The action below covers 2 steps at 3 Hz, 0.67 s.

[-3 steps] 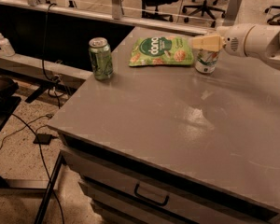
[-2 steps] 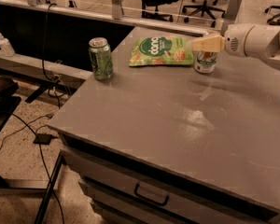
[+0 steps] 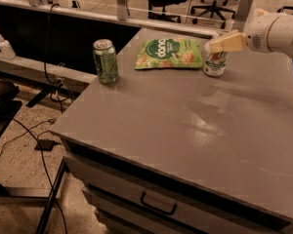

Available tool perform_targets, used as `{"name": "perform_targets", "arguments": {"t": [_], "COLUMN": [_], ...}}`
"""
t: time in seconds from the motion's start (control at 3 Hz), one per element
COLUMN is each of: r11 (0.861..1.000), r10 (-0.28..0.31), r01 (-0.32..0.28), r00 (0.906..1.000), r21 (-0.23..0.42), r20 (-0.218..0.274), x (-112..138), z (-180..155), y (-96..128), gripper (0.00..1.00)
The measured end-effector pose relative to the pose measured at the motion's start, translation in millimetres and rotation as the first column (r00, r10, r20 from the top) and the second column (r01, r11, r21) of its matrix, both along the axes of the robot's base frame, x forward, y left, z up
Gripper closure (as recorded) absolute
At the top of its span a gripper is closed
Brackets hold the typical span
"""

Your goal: Move 7up can near green rice chip bag

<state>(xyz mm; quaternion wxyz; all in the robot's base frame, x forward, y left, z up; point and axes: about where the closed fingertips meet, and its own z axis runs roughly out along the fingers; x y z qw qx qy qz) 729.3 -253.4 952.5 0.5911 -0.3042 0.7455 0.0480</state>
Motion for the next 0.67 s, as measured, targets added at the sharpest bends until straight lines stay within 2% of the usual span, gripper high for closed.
{"name": "perform_targets", "arguments": {"t": [0.33,0.67], "r11": [0.986,0.986], "r10": [-0.044,-0.044], "r01": [0.062,0.062], "r00": [0.9920,0.9920], "r21": [-0.154,-0.152], "r20": [0.119,0.118], "x": [-22.8,-22.3], "z": [53.5,53.0], "y": [-48.5,-48.0], "gripper": [0.00,0.00]}}
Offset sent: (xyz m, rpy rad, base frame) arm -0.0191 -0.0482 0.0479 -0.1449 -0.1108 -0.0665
